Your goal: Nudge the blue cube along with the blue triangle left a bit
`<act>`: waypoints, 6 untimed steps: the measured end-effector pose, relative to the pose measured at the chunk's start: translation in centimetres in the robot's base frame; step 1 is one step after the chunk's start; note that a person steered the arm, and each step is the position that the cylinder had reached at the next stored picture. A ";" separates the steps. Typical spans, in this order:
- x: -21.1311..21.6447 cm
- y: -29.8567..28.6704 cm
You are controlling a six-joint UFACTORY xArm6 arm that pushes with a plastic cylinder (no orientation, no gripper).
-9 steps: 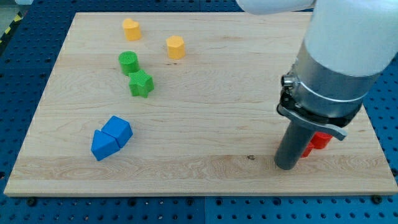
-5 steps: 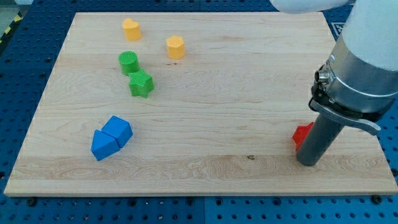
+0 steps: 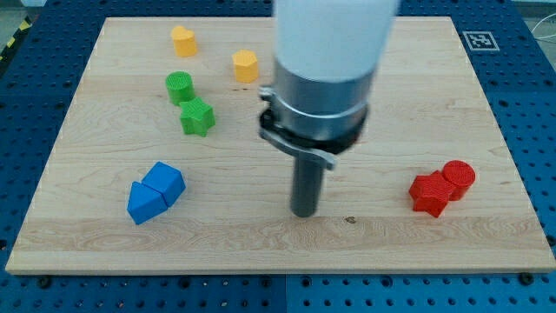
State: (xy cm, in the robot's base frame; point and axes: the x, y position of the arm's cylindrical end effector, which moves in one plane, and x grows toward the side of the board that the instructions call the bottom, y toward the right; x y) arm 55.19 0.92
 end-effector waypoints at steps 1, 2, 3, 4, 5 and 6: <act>-1.4 -2.6; -2.9 -3.6; -4.5 -4.6; -5.7 -5.5; -5.5 -6.3; -4.7 -8.3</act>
State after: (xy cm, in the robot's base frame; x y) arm 50.52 -7.37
